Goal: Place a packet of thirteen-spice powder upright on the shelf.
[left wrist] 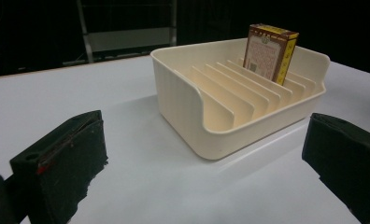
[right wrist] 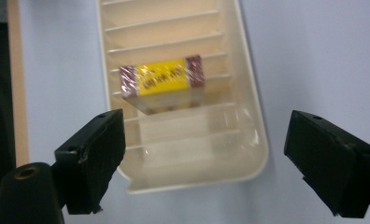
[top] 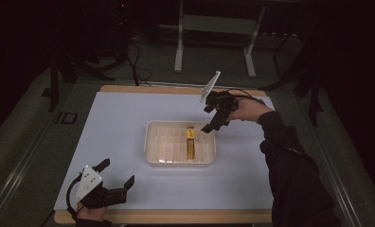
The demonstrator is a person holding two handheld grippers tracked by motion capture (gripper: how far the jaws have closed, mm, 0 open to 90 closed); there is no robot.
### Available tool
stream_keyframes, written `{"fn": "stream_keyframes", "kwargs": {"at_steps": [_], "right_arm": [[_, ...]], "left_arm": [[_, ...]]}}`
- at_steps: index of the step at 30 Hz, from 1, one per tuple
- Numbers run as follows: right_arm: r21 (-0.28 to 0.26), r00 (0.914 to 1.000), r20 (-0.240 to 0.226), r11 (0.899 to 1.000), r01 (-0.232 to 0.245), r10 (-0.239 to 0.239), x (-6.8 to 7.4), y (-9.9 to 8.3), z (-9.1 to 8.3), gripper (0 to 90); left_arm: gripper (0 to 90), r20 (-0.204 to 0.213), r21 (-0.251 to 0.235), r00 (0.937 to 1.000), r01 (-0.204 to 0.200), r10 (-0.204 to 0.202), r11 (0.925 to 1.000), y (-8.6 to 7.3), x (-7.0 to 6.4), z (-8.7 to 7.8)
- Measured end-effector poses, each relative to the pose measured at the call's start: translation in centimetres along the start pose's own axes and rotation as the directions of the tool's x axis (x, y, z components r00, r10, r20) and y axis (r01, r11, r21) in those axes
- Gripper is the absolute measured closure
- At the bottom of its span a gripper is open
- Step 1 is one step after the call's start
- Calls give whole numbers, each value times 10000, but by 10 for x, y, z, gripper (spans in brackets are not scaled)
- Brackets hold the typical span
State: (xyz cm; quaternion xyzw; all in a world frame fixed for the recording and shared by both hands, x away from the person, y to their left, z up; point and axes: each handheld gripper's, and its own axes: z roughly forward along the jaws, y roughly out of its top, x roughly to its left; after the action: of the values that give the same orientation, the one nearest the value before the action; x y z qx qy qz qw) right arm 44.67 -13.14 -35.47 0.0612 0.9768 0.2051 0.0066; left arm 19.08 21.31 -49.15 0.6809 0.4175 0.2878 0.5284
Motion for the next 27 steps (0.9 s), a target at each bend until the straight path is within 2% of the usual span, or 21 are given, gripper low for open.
{"fn": "stream_keyframes", "kwargs": {"at_steps": [2, 5, 7, 11, 14, 15, 19, 27], "right_arm": [[39, 9992, 208, 9994, -347, 346, -2, -7, -1, 124], [-121, 9983, 209, 9985, -534, 537, -4, -15, -1, 121], [-221, 9956, 57, 9954, -930, 931, -6, -19, -1, 130], [-437, 9898, 185, 9891, -1406, 1415, -9, -29, 1, 132], [-511, 9891, 212, 9882, -1446, 1459, -9, -31, 2, 133], [-682, 9859, 256, 9842, -1634, 1654, -8, -39, 4, 134], [-954, 9786, 231, 9749, -2013, 2043, -7, -50, 8, 135], [-1369, 9638, 183, 9555, -2612, 2661, -4, -76, 14, 138]], "left_arm": [[0, -3, 7, 10000, -9, 9, 10000, 0, 0, 0], [0, -6, 15, 10000, -17, 17, 10000, 0, 0, 0], [0, -9, 20, 10000, -17, 17, 10000, 0, 0, 0], [0, -8, 18, 10000, -11, 11, 10000, 0, 0, 1], [0, -13, 21, 10000, -7, 7, 10000, 0, 0, 1], [0, -9, 9, 10000, 0, 0, 10000, 0, 0, 1], [0, 19, 70, 10000, -9, 9, 10000, 0, 0, 1], [0, -12, -2, 10000, 26, -26, 10000, 0, 0, 1]]}}
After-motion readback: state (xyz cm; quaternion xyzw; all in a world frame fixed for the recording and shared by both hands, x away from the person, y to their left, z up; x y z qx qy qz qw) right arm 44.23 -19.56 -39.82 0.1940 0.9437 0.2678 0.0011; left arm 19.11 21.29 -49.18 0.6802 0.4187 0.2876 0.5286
